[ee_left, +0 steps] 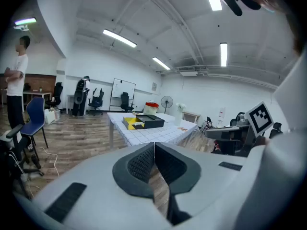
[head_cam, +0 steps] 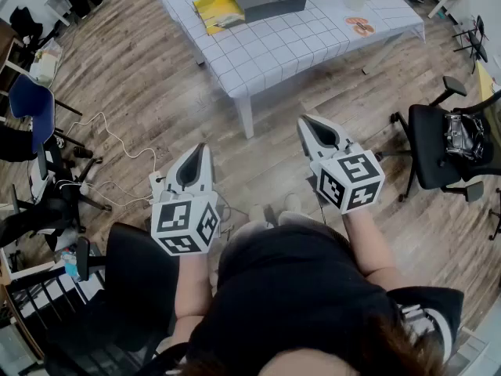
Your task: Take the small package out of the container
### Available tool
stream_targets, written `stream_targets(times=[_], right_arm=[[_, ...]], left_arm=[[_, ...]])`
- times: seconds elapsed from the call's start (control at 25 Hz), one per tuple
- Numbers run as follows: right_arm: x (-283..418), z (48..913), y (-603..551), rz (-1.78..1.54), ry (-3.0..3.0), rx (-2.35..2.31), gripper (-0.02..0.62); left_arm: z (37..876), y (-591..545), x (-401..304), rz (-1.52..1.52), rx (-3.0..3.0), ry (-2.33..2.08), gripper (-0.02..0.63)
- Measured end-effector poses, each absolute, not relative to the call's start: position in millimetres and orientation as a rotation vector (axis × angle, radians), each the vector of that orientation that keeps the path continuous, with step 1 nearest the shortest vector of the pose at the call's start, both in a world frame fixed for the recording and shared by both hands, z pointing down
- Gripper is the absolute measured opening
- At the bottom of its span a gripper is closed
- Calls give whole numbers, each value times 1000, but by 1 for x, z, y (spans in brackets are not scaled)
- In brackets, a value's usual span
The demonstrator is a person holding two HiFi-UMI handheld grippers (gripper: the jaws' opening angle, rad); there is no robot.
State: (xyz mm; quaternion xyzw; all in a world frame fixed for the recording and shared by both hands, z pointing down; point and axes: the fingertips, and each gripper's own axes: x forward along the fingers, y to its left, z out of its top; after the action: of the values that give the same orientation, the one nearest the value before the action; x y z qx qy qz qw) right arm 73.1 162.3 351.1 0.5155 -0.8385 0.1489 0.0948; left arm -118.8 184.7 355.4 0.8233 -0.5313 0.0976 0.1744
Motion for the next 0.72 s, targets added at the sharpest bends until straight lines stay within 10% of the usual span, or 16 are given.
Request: stream_targets(times=[0.72], right_arm=[[29,376,163,546,-2445,1528,15]], left_arm=[[376,190,-162,350,2342,-1457,28]])
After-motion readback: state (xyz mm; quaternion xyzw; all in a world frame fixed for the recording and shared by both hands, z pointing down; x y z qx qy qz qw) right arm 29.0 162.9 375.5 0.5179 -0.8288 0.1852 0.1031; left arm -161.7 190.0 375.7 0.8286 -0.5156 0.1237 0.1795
